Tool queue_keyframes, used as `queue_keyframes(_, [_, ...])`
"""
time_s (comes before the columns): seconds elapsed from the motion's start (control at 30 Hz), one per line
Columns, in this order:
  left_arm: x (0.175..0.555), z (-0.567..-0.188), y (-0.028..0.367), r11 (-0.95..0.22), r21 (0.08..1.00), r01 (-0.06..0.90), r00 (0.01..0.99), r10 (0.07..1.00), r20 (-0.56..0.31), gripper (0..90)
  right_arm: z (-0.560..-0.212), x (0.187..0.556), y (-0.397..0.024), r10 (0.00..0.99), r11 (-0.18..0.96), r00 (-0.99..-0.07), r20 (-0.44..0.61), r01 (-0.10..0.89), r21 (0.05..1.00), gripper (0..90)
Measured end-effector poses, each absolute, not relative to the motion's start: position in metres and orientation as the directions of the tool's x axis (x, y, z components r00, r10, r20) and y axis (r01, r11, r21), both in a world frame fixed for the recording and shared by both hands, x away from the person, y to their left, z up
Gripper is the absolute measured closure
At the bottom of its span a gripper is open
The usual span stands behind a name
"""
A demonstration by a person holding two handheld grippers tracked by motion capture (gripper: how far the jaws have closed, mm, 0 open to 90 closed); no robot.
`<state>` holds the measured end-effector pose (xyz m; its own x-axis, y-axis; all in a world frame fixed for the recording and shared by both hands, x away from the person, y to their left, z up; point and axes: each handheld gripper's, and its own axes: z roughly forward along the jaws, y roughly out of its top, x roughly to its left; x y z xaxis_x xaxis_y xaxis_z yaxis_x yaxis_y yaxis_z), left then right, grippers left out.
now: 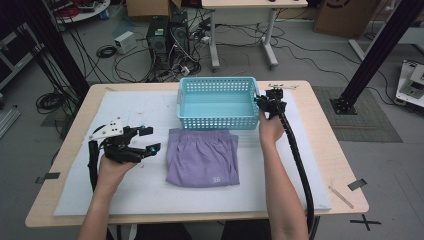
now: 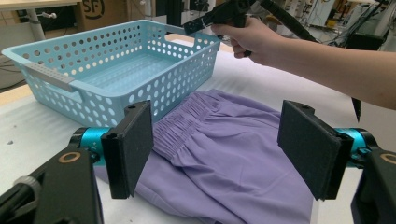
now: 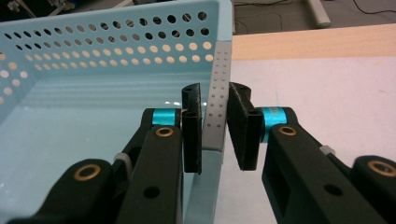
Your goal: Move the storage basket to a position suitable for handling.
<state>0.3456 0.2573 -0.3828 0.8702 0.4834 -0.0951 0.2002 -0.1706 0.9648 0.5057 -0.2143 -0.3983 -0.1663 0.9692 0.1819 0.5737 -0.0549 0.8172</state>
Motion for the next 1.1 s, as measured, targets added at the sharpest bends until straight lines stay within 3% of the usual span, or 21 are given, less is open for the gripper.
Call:
queue_keyframes(0.23, [0.345, -0.383, 0.259, -0.165, 0.966, 0.2, 0.867, 0.489, -0.096, 27.0, -0.402, 0.504, -0.188, 0.977, -0.106, -0.099, 0.191, 0.553, 0.827, 78.2])
queue_keyframes(0.7, [0.355, -0.388, 0.264, -0.155, 0.959, 0.237, 0.835, 0.537, -0.12, 26.9, -0.407, 0.495, -0.148, 0.963, -0.2, -0.053, 0.265, 0.517, 0.832, 77.8])
queue_keyframes(0.8, [0.362, -0.392, 0.264, -0.169, 0.951, 0.259, 0.823, 0.555, -0.125, 27.1, -0.408, 0.494, -0.144, 0.961, -0.2, -0.063, 0.269, 0.513, 0.835, 72.8])
queue_keyframes(0.97, [0.379, -0.402, 0.261, -0.175, 0.941, 0.291, 0.796, 0.589, -0.137, 27.1, -0.406, 0.49, -0.148, 0.962, -0.143, -0.133, 0.24, 0.503, 0.852, 51.8])
queue_keyframes(1.1, [0.394, -0.417, 0.257, -0.177, 0.928, 0.327, 0.772, 0.617, -0.154, 27.1, -0.401, 0.479, -0.164, 0.963, -0.089, -0.185, 0.196, 0.469, 0.879, 46.9])
